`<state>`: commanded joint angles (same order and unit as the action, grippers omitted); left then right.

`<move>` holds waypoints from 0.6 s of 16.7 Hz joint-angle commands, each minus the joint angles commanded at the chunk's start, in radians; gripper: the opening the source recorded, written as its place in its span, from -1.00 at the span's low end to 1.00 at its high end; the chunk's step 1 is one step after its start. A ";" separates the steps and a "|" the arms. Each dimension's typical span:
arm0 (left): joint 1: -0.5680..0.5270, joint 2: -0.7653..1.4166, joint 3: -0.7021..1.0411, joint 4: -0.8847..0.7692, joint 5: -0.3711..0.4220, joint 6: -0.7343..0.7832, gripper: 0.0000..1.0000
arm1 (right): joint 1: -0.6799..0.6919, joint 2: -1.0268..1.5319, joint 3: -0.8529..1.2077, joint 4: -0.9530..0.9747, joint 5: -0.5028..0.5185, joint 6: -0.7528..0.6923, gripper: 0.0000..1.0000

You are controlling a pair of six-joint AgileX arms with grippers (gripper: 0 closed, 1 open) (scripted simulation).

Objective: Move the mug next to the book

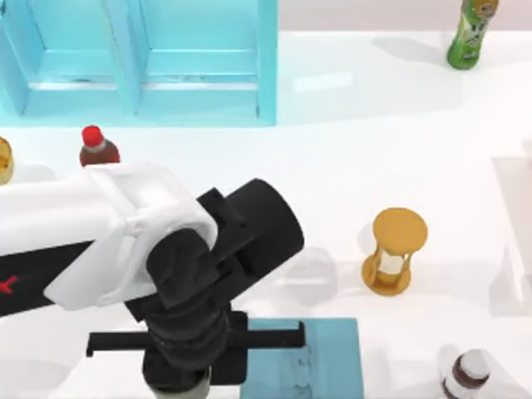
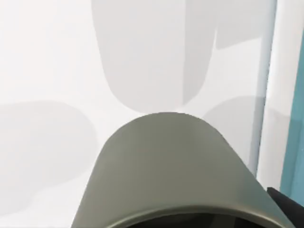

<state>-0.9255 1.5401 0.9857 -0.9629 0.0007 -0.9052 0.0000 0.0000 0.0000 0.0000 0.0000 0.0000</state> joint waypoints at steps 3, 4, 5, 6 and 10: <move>0.000 0.000 0.000 0.000 0.000 0.000 -1.00 | 0.000 0.000 0.000 0.000 0.000 0.000 1.00; 0.000 0.000 0.000 0.000 0.000 0.000 -0.85 | 0.000 0.000 0.000 0.000 0.000 0.000 1.00; 0.000 0.000 0.000 0.000 0.000 0.000 -0.70 | 0.000 0.000 0.000 0.000 0.000 0.000 1.00; 0.000 0.000 0.000 0.000 0.000 0.000 -0.55 | 0.000 0.000 0.000 0.000 0.000 0.000 1.00; 0.000 0.000 0.000 0.000 0.000 0.000 0.06 | 0.000 0.000 0.000 0.000 0.000 0.000 1.00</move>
<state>-0.9255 1.5401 0.9857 -0.9629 0.0007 -0.9052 0.0000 0.0000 0.0000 0.0000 0.0000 0.0000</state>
